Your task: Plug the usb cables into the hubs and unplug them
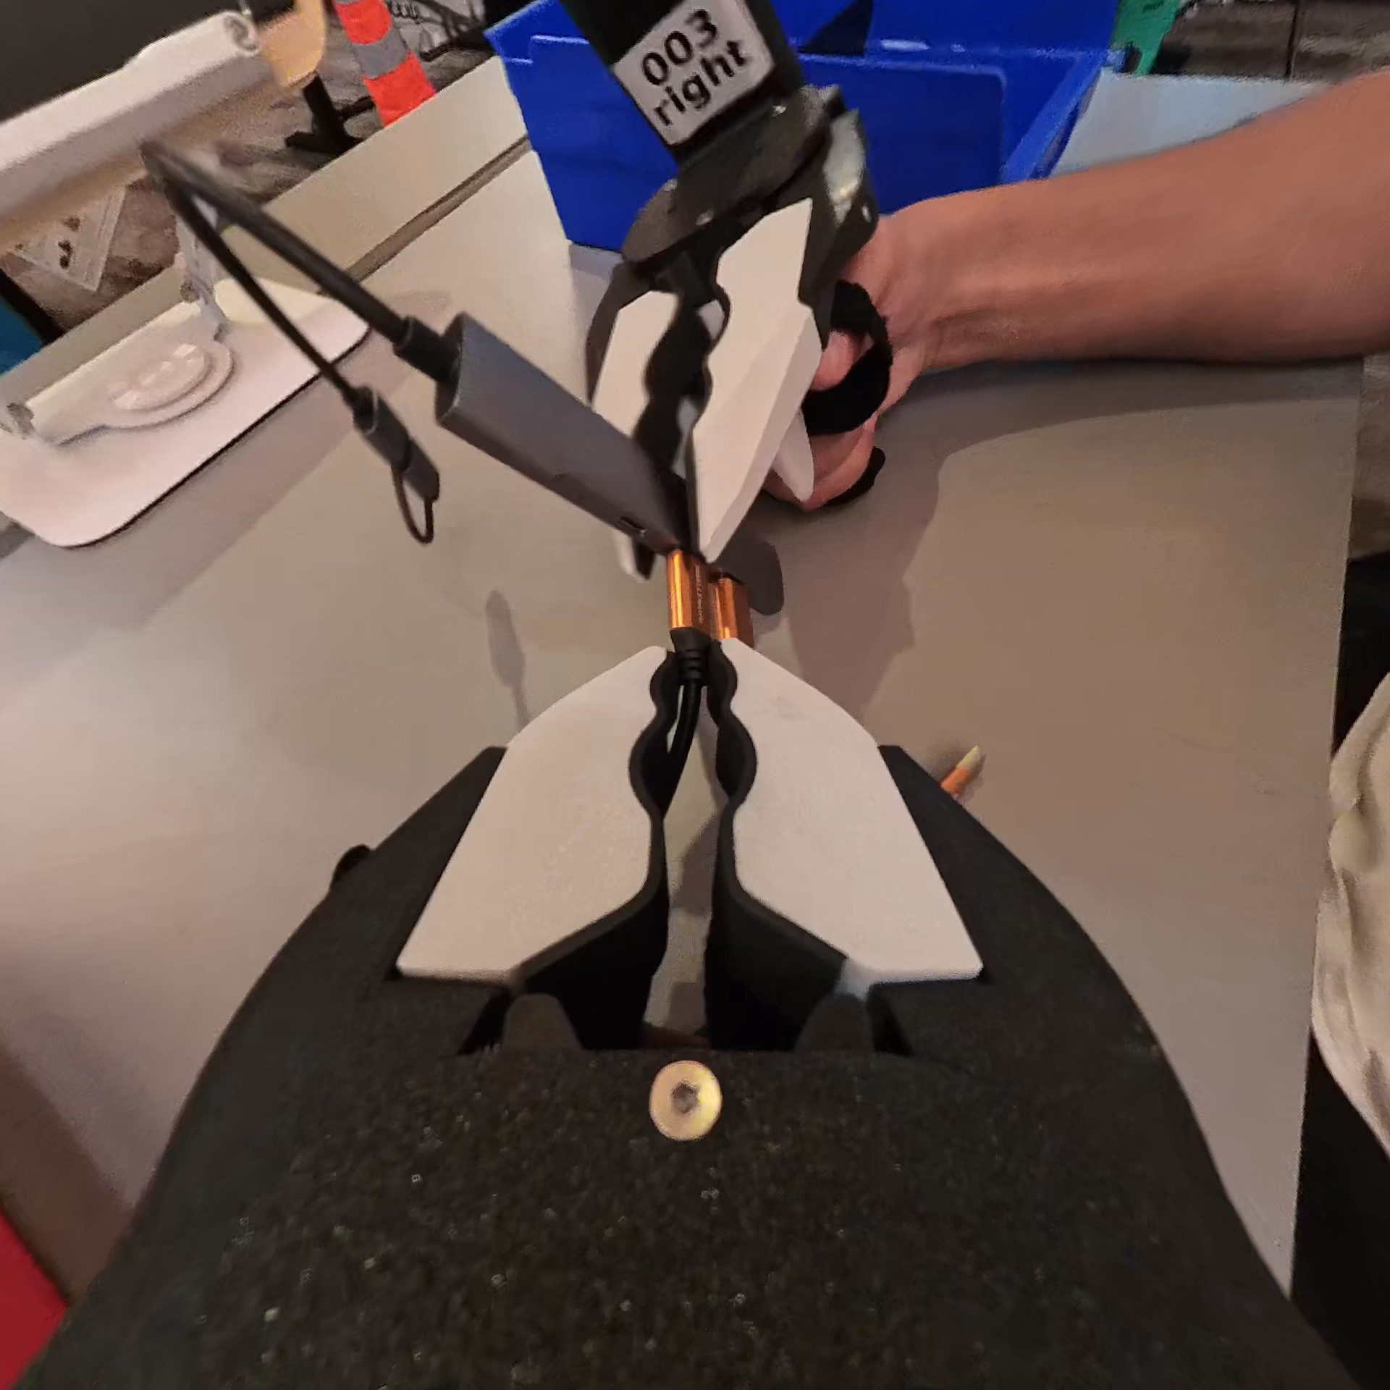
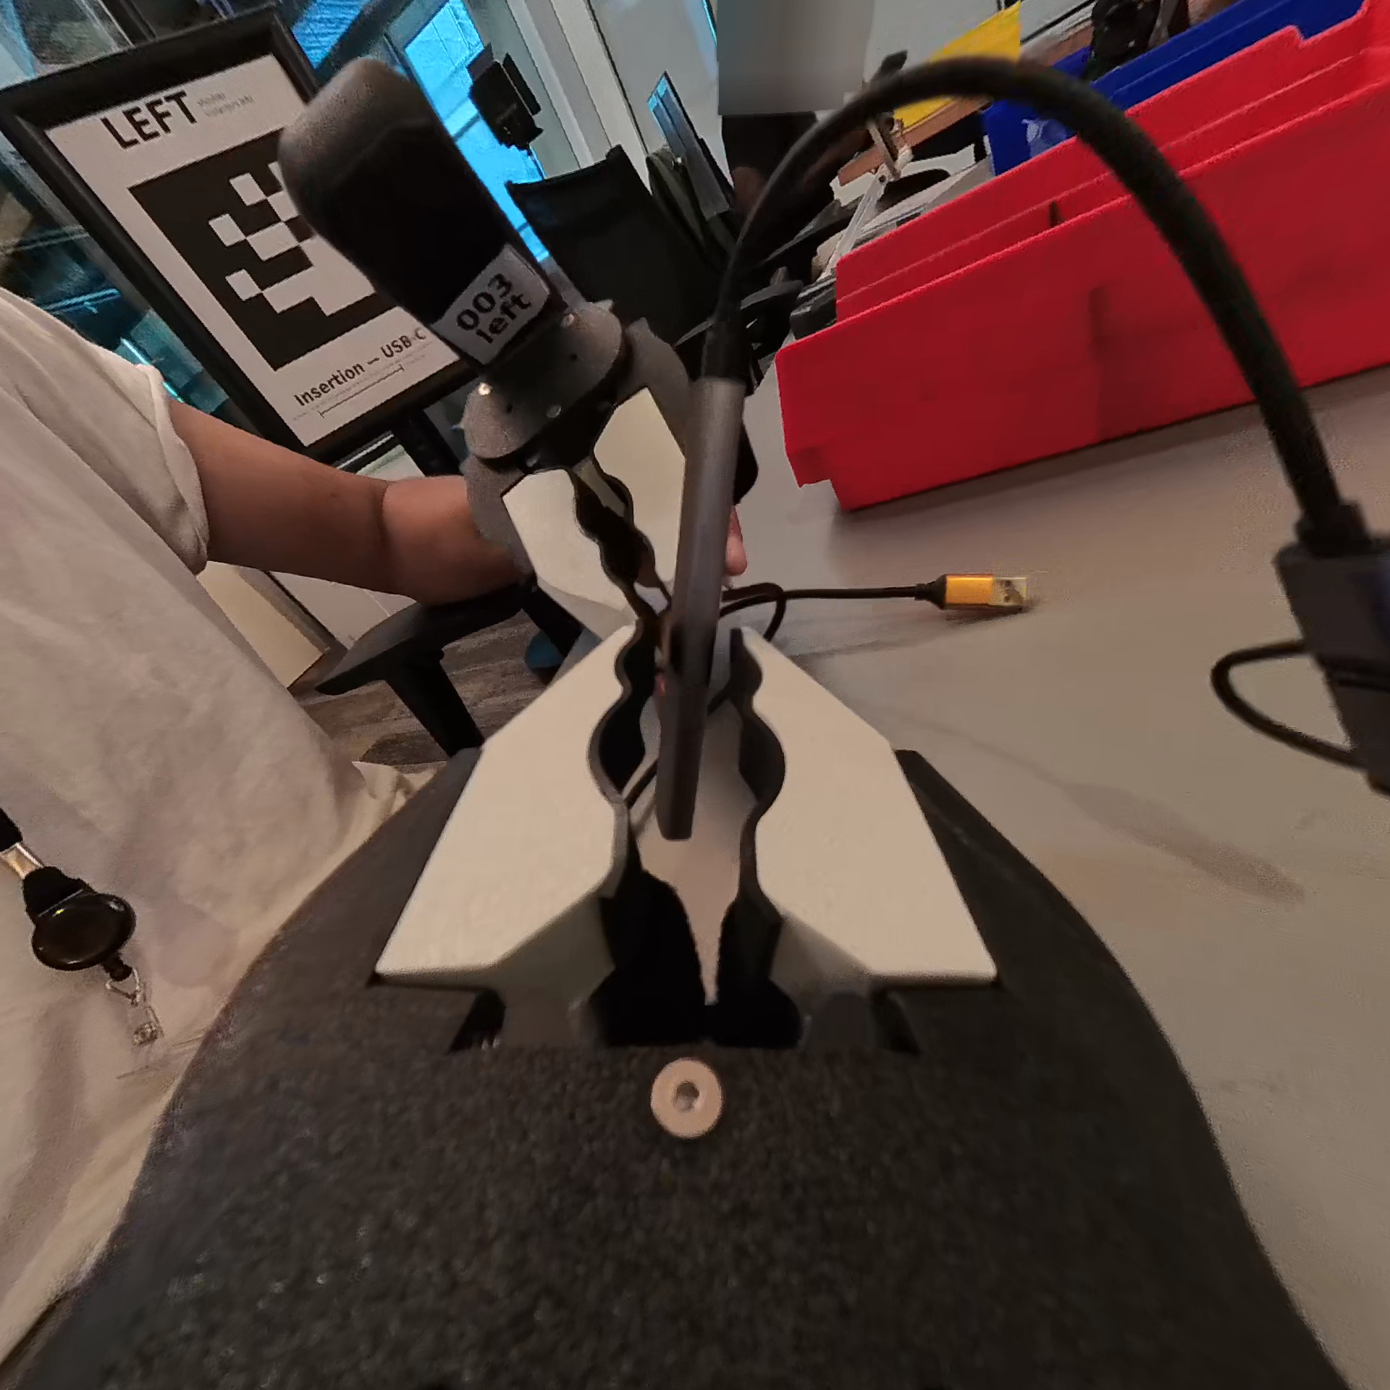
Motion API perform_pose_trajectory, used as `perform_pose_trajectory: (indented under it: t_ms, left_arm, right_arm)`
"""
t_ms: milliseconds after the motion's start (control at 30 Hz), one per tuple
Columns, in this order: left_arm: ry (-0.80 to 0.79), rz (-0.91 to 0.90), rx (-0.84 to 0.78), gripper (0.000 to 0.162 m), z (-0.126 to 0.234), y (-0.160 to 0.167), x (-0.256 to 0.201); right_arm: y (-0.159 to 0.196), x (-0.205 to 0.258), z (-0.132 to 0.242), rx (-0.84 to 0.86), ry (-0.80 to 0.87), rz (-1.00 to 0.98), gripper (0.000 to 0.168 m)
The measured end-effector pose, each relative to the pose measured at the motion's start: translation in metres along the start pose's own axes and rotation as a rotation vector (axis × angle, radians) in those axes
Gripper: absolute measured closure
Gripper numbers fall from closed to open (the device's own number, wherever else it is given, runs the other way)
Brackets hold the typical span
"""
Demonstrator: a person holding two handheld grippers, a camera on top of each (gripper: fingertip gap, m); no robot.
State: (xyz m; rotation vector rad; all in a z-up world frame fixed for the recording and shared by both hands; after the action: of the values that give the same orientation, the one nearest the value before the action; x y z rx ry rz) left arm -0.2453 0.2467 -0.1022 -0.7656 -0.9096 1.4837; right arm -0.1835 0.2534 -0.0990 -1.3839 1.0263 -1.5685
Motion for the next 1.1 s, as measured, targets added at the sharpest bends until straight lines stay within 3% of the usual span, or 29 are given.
perform_pose_trajectory:
  t_ms: [267, 467, 567, 700, 767, 867, 933, 1000, 1100]
  left_arm:
    - [0.009, 0.035, 0.012, 0.155, -0.006, 0.005, -0.002]
    - [0.017, 0.129, -0.073, 0.152, 0.000, -0.005, -0.003]
    - [-0.021, 0.187, -0.146, 0.125, 0.026, -0.018, 0.003]
    - [-0.235, 0.160, -0.134, 0.126, 0.104, -0.018, 0.053]
    - [-0.274, 0.191, -0.043, 0.129, 0.145, 0.004, 0.082]
    - [-0.321, 0.240, 0.222, 0.130, 0.180, 0.055, 0.131]
    - [-0.378, 0.193, 0.389, 0.128, 0.187, 0.085, 0.161]
    - [-0.338, 0.180, 0.526, 0.127, 0.182, 0.108, 0.177]
    - [-0.352, 0.206, 0.625, 0.125, 0.172, 0.129, 0.206]
  right_arm:
    - [-0.012, -0.004, 0.004, -0.149, -0.031, -0.081, 0.161]
    - [-0.017, -0.005, 0.013, -0.222, -0.063, -0.098, 0.162]
    - [-0.022, -0.011, 0.024, -0.274, -0.030, -0.084, 0.162]
    - [-0.032, -0.022, 0.042, -0.390, 0.014, -0.090, 0.162]
    - [-0.035, -0.026, 0.048, -0.431, 0.014, -0.118, 0.161]
    - [-0.037, -0.028, 0.050, -0.446, 0.011, -0.120, 0.162]
    - [-0.037, -0.028, 0.049, -0.441, 0.001, -0.125, 0.162]
    - [-0.036, -0.028, 0.047, -0.434, -0.008, -0.128, 0.162]
    - [-0.035, -0.027, 0.047, -0.429, -0.008, -0.127, 0.162]
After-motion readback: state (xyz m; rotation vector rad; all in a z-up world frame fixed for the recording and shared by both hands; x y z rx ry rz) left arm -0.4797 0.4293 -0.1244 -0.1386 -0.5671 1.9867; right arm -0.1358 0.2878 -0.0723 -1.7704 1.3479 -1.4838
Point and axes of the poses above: each gripper's, where its closed fingertips meet, z back along the fingers, y out of its underside, x = y × z across the jaws, the point moved 3 cm from there along z, back along the fingers, and after that the axes turned 5 degrees about z, right-handed, at the moved point
